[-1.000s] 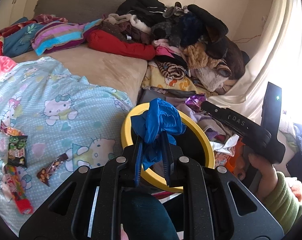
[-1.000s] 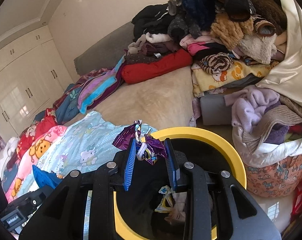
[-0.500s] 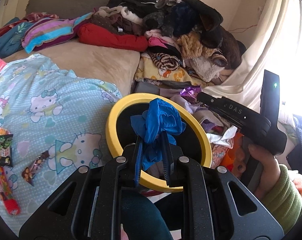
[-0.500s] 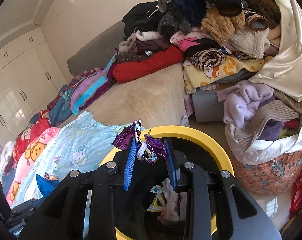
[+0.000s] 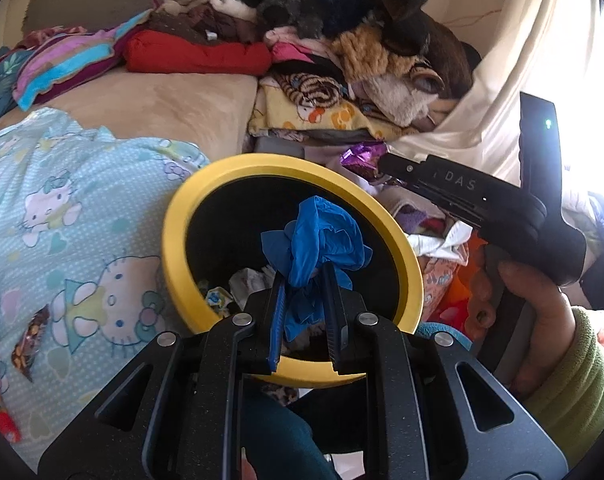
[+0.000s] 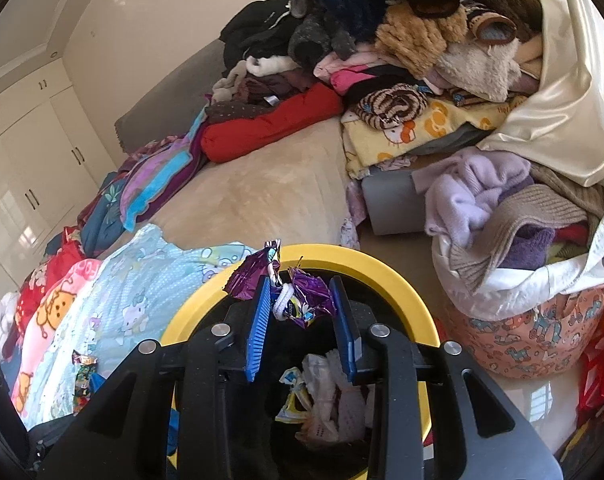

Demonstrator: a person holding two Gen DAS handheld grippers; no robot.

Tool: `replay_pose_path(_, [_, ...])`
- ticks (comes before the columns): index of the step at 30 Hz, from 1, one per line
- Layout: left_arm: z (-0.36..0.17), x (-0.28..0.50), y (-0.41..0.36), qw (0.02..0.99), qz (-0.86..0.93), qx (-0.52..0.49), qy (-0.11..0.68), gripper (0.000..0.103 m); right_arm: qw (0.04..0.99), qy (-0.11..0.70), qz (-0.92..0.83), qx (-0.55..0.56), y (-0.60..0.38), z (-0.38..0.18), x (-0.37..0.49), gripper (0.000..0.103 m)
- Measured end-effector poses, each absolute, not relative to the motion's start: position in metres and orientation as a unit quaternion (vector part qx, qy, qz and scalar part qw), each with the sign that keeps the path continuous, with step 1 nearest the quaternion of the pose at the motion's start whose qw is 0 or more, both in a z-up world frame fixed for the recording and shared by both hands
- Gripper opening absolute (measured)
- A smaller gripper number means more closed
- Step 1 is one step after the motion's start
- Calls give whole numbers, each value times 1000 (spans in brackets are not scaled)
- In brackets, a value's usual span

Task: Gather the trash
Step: 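Open both tools to drop the blue bag and wrappers into the bin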

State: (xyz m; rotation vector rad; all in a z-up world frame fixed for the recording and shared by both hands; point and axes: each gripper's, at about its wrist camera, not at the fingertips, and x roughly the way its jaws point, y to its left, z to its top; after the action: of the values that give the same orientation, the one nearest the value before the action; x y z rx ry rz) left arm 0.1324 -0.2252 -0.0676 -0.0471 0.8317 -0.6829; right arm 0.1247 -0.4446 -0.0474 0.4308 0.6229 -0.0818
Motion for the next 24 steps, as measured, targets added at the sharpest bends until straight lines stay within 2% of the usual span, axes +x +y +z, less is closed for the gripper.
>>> replay_pose_path(10, [-83,148,-240,851,-320,-8,416,13,921,312,-40,230,-452,-60,127,39])
replay_pose_path(14, [-85,153,-241,852,-313,-9,419,17,917,317,-41,236,-453,-64,130,44])
replay_pose_path(17, [-84,153,-239,854,-312,-10,416,29,916,319,-43,240,-455,-67,131,51])
replay_pose_path(19, [-83,152,-237,856,-310,-13,413,45,915,318,-46,243,-457,-68,131,53])
replay_pose_path(24, [-77,149,-230,867,-298,-17,398,76,914,318,-48,247,-458,-68,131,60])
